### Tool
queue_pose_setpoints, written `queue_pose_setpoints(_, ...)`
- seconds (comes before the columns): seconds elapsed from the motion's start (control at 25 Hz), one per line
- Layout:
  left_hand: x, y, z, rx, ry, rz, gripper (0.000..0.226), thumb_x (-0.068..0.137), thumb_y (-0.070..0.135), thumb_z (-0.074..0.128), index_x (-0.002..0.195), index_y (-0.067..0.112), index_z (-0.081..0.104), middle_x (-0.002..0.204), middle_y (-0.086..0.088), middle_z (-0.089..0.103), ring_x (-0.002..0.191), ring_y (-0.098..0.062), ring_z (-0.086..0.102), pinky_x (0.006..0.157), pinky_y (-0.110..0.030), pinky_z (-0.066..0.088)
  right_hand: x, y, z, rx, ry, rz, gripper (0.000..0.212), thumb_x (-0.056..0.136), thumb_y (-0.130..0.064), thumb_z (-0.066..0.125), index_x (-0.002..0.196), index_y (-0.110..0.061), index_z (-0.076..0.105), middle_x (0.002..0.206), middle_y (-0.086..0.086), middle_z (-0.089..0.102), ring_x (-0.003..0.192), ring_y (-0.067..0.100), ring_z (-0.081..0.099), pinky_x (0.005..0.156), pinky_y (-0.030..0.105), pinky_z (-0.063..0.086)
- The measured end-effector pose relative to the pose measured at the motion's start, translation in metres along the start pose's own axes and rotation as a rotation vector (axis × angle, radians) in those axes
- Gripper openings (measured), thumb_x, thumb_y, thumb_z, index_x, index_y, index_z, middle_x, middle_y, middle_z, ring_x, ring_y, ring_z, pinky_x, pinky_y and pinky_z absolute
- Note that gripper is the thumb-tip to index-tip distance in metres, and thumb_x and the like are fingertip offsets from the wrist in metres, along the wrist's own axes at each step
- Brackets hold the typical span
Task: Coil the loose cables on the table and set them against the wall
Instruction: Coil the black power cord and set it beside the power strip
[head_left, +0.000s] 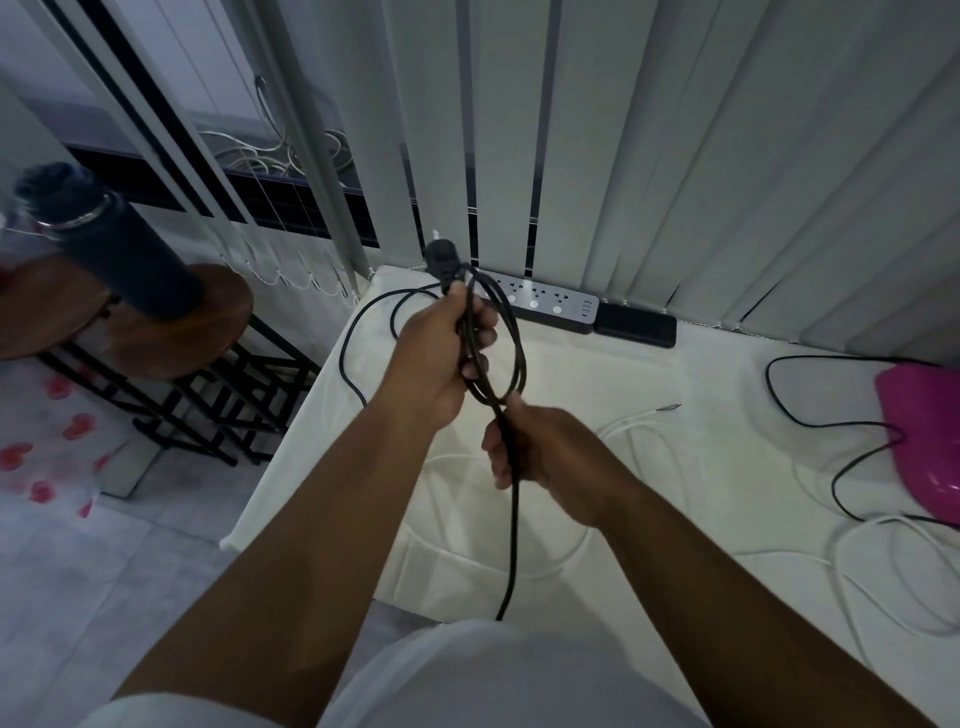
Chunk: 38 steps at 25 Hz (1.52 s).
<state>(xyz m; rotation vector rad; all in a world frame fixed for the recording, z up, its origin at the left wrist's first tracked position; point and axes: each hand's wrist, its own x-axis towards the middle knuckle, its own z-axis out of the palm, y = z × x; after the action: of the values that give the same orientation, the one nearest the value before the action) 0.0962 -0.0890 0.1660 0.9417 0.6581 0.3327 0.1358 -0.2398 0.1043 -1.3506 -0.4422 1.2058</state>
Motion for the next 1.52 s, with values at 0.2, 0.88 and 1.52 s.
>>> queue_pose_setpoints(0.2, 0.002, 0.002, -0.013, -0.085, -0.047, -0.019, 0.035, 0.103, 0.040, 0.037, 0.080, 0.019, 0.053, 0.055, 0.008, 0.048, 0.049, -0.008, 0.044, 0.046, -0.020, 0.037, -0.008, 0.025, -0.007, -0.016, 0.174, -0.088, 0.042, 0.102, -0.036, 0.047, 0.069, -0.014, 0.059, 0.053, 0.001, 0.030, 0.046, 0.014, 0.026, 0.043, 0.024, 0.030)
queue_pose_setpoints(0.88, -0.007, 0.031, -0.022, -0.247, -0.158, 0.060, 0.042, 0.098, 0.049, 0.043, 0.070, 0.019, 0.052, 0.045, 0.008, 0.031, 0.035, -0.005, 0.021, 0.030, -0.020, 0.022, -0.011, 0.061, -0.021, -0.023, -0.032, 0.003, 0.049, 0.090, -0.057, 0.057, 0.062, -0.017, 0.052, 0.050, -0.001, 0.038, 0.043, 0.016, 0.043, 0.050, 0.028, 0.045)
queue_pose_setpoints(1.52, -0.015, 0.009, -0.026, 0.001, -0.024, -0.030, 0.045, 0.096, 0.053, 0.046, 0.066, 0.020, 0.050, 0.047, 0.006, 0.029, 0.035, -0.007, 0.019, 0.031, -0.018, 0.015, -0.015, -0.019, -0.059, 0.662, 0.399, -0.065, 0.029, 0.098, -0.017, 0.039, 0.098, -0.003, 0.065, 0.052, -0.004, 0.045, 0.039, 0.008, 0.037, 0.036, 0.019, 0.030)
